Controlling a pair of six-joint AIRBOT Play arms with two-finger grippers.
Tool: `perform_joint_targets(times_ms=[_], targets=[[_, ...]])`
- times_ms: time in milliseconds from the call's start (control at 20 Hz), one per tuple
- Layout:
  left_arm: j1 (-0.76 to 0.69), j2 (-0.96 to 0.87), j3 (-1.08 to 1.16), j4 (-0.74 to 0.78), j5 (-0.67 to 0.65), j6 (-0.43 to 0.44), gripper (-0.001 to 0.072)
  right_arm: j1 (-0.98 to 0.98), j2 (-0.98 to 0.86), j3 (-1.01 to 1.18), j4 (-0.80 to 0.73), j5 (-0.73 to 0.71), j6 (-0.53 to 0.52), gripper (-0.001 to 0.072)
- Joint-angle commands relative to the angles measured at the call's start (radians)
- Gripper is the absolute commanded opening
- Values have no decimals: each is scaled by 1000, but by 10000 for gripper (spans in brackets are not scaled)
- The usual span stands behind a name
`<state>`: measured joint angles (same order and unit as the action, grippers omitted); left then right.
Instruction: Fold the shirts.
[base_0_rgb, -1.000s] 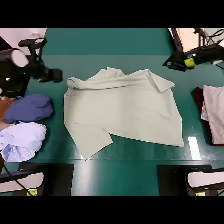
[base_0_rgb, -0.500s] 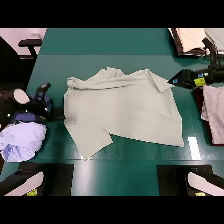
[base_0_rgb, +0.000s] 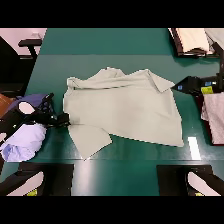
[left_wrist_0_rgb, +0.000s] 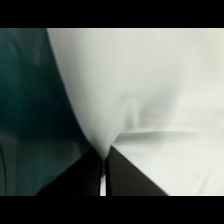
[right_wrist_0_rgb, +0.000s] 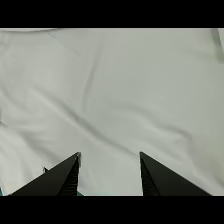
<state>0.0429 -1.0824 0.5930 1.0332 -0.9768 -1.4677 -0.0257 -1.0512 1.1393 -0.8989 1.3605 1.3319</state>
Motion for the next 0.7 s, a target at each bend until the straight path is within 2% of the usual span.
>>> perform_joint_targets(times_ms=[0, 150, 250, 450, 550, 650], targets=[[0, 38, 24, -22, -11, 10, 25, -99, 42, -82, -91, 113, 8, 431], [0, 117, 65, -13, -13, 10, 25, -257, 138, -306, -278, 125, 41, 434], [0, 147, 85, -13, -15, 10, 25, -393, 185, -461, -327, 132, 52, 504], [0, 153, 93, -13, -15, 10, 26, -573, 190, -695, -322, 106, 56, 511], [0, 153, 93, -12, -11, 11, 26, -584, 150, -703, -294, 104, 60, 496], [0, 153, 93, -12, -11, 11, 26, -554, 105, -682, -259, 100, 83, 450]])
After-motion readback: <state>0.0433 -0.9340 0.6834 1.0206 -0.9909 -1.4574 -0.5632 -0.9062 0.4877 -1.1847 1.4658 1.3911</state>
